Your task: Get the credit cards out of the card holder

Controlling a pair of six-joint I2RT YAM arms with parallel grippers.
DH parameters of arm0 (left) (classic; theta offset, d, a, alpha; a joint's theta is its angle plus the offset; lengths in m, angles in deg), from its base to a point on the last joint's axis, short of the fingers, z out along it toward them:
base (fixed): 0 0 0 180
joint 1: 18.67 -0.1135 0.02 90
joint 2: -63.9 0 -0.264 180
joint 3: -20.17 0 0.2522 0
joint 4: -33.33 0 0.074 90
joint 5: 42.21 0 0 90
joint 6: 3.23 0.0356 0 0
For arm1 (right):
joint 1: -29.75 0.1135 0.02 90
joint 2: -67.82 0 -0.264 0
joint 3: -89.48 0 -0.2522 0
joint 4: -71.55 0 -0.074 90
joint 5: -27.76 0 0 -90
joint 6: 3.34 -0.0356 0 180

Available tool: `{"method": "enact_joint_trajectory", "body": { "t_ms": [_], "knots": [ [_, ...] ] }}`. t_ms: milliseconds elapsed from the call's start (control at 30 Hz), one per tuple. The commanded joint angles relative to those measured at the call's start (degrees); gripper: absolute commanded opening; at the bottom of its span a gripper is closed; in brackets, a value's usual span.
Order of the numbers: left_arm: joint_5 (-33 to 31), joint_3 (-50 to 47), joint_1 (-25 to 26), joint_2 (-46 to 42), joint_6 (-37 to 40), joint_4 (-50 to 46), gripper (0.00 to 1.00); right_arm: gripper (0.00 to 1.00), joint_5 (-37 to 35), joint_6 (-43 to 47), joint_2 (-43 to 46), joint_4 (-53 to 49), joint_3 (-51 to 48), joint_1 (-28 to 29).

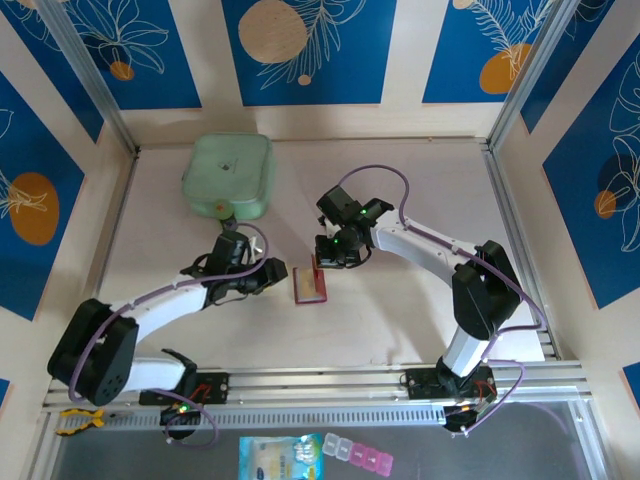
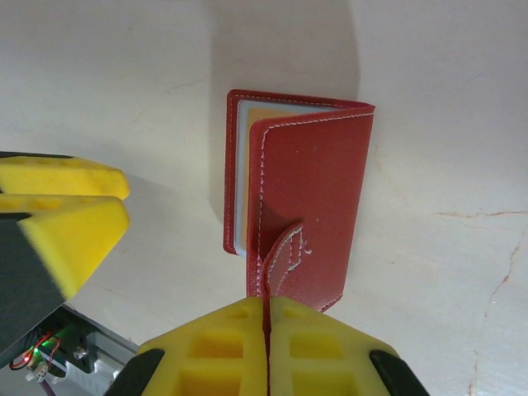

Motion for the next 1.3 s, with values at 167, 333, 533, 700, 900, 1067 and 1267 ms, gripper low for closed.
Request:
{"method": "enact_joint_trajectory", "body": {
  "t_ms": [167, 333, 533, 700, 900, 1067, 1267],
  "knots": [
    [2.83, 3.03, 2.66, 5.99, 0.06, 2.57, 0.31, 0.01, -1.03, 0.18, 2.44, -2.08, -1.36, -1.08],
    [2.73, 4.36, 4.51, 9.26, -0.45, 3.8, 0.18, 0.01, -0.9, 0.62, 4.07, -1.57, -4.43, -2.95],
    [2.64, 5.62, 6.17, 13.09, -1.34, 4.98, 0.09, 0.01, -0.7, 1.32, 5.53, -0.65, -8.03, -5.76],
    [1.75, 6.43, 6.77, 15.22, -1.62, 3.97, 0.06, 0.01, -0.49, 1.94, 6.19, 0.65, -10.92, -7.91],
    [0.04, 6.74, 6.77, 16.05, -1.27, 1.35, 0.04, 0.01, -0.71, 2.85, 5.87, 2.59, -14.72, -10.56],
    [-0.77, 6.97, 6.81, 16.49, -0.66, -0.44, 0.03, 0.01, -0.84, 3.6, 4.5, 4.85, -17.61, -12.34],
    [-0.69, 6.82, 6.82, 18.06, -0.47, -1.1, 0.03, 0.01, -3.38, 4.31, 1.42, 6.24, -19.42, -12.91]
  ]
}}
